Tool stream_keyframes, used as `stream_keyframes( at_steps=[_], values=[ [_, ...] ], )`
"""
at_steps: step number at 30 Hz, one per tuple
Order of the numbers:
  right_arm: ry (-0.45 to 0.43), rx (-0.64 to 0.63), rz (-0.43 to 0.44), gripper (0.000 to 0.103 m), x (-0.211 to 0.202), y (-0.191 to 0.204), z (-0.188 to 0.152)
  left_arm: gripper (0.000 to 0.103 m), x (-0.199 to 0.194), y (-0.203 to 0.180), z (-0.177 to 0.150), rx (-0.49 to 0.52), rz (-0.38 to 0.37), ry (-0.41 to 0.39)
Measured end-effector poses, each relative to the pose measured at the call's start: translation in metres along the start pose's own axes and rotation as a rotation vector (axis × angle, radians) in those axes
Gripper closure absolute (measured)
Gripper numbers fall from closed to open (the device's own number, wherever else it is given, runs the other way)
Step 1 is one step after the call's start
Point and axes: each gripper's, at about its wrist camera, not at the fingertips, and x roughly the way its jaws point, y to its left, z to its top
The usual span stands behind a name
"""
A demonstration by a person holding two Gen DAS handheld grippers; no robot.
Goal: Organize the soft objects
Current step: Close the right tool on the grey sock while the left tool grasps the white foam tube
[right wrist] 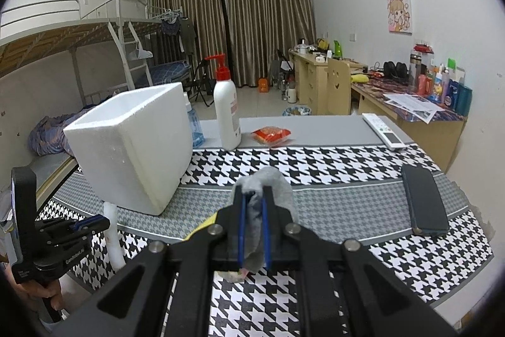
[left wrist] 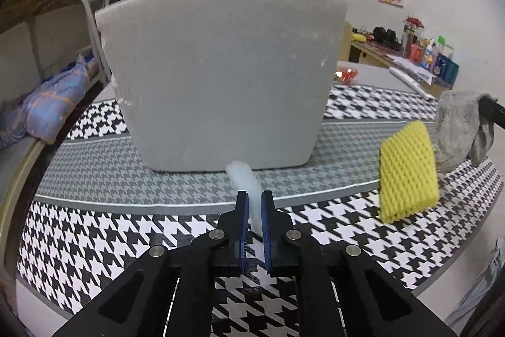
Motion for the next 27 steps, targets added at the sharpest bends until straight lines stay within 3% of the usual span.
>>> stream_keyframes(
  at_steps=[7, 11, 20, 23, 25, 27],
  values=[
    [0.003, -0.005, 0.002, 0.091, 0.001, 0.003, 0.000, 0.097, -0.026, 0.000, 0.002, 0.042, -0.022, -0.100],
    [0.007, -0.004, 0.003, 0.091, 0.002, 0.003, -0.001, 0.099, -0.034, 0.003, 0.002, 0.058, -0.034, -0.119],
    [0.021, -0.019, 0.016, 0.091, 0.005, 0.006, -0.002, 0.098, -0.025, -0.004, 0.000, 0.042, -0.018, -0.046],
    [0.025, -0.022, 0.021, 0.091, 0.006, 0.006, -0.002, 0.090, -0.017, -0.009, -0.004, 0.050, -0.003, -0.019],
    [0.028, -0.024, 0.025, 0.091, 0.006, 0.006, -0.003, 0.072, -0.011, -0.012, -0.004, 0.045, -0.006, 0.002],
    [0.026, -0.026, 0.026, 0.091, 0.006, 0.005, -0.003, 0.066, -0.006, -0.015, -0.005, 0.041, -0.007, 0.016]
  ],
)
